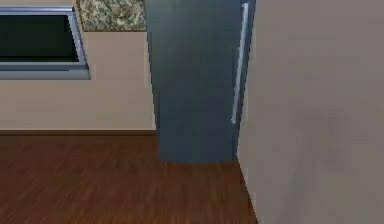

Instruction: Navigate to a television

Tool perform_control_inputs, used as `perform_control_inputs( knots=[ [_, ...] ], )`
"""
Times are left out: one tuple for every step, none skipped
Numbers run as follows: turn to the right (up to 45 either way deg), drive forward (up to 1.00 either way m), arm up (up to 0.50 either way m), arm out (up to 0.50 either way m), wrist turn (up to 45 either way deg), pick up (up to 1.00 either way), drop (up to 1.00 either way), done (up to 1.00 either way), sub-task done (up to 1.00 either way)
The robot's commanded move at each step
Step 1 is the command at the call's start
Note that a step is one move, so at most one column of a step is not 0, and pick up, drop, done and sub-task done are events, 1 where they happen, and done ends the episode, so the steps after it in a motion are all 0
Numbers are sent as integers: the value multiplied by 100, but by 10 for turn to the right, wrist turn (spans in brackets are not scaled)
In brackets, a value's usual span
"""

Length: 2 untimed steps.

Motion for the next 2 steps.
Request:
perform_control_inputs(
  knots=[
    [-450,0,0,0,0,0,0,0,0],
    [-450,0,0,0,0,0,0,0,0]
  ],
)
